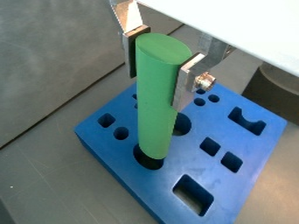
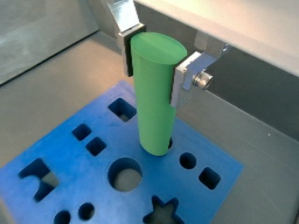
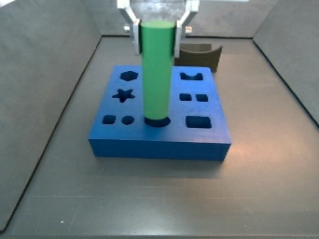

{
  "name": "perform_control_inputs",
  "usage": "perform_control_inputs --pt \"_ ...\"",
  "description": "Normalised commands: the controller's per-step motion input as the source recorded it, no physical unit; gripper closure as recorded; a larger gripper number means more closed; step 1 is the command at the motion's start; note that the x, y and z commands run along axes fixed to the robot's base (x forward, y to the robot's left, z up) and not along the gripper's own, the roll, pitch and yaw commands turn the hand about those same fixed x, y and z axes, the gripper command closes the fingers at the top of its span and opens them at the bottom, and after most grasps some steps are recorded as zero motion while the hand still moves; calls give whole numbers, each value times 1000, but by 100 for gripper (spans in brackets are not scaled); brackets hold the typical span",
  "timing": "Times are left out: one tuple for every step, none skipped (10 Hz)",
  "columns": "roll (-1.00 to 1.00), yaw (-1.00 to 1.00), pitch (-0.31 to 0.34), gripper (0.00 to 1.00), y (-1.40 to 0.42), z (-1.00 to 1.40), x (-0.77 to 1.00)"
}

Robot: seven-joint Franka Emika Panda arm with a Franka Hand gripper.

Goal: Insert the oval object.

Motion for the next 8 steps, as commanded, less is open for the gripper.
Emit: perform_control_inputs --pt "6 0 0 100 0 0 0" --pt "0 0 0 100 -223 -97 0" --pt "0 -26 0 100 -229 -109 86" --pt "0 -37 0 100 -177 -151 80" --pt "-4 -6 0 100 -100 -143 60" --pt "0 0 0 100 0 -151 0" --pt "0 0 0 100 0 -277 0" --pt "0 0 0 100 -40 -349 0"
